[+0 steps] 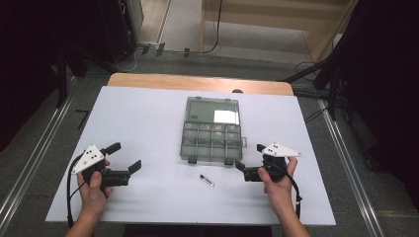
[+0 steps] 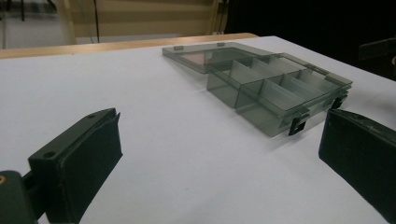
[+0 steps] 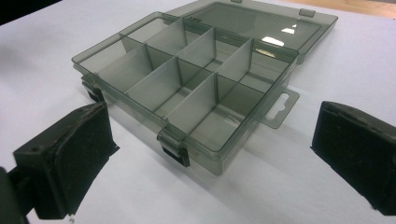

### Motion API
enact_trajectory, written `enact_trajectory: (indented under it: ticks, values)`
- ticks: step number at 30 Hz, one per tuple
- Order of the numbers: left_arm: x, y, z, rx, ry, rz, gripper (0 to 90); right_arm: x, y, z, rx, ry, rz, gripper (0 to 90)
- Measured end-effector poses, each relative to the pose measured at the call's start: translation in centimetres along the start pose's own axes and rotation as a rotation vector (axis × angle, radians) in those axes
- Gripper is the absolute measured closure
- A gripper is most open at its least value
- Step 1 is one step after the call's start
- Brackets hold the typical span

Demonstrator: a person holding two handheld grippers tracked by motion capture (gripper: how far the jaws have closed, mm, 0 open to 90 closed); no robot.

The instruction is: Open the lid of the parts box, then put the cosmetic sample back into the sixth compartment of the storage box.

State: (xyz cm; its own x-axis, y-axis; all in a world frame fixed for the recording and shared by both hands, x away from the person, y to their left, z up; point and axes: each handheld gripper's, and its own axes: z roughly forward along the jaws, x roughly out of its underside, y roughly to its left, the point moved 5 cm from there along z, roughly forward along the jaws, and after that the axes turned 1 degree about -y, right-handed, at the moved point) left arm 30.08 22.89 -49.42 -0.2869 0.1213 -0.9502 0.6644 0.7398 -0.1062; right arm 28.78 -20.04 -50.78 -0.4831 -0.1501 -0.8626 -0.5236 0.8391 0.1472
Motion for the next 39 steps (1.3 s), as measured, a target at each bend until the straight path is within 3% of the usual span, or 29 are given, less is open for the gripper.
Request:
enact_trajectory:
  ticks: [6,16,23,35,39]
  values:
    - [0.6,0.1,-0.5,-0.010,0.021,0.018,0.0,-0.1,0.1,-0.1,-0.004,0.002,0.004,0.0]
    - [1.6,0.0,-1.5,-0.006,0.032,0.010,0.0,-0.9,0.9,-0.1,-0.027,0.009,-0.005,0.0]
    - [1.6,-0.4,-2.0,-0.007,0.015,0.017,0.0,-1.3,2.2,0.4,-0.069,0.042,-0.043,3.6]
    - [1.9,-0.7,-1.9,0.006,0.028,0.022,0.0,-1.5,4.3,1.5,-0.119,0.106,-0.085,6.8]
    - [2.0,-0.7,-1.9,0.011,0.030,0.019,0.0,-1.5,5.1,1.9,-0.134,0.128,-0.095,13.1]
